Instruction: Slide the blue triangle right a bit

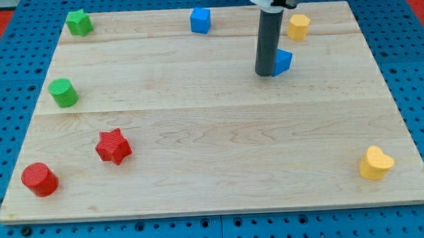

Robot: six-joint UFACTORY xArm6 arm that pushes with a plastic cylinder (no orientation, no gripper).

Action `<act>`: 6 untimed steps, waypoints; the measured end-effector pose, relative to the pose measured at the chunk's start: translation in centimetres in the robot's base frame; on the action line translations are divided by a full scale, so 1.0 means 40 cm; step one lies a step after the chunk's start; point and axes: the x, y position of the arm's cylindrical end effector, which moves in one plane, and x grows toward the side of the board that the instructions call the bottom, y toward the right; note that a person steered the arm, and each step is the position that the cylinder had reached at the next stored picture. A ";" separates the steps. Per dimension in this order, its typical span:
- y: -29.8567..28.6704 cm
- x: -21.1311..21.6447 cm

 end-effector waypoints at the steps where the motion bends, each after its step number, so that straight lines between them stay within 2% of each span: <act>1: -0.091 -0.010; 2: -0.170 -0.083; 3: -0.126 -0.103; 6: 0.053 -0.064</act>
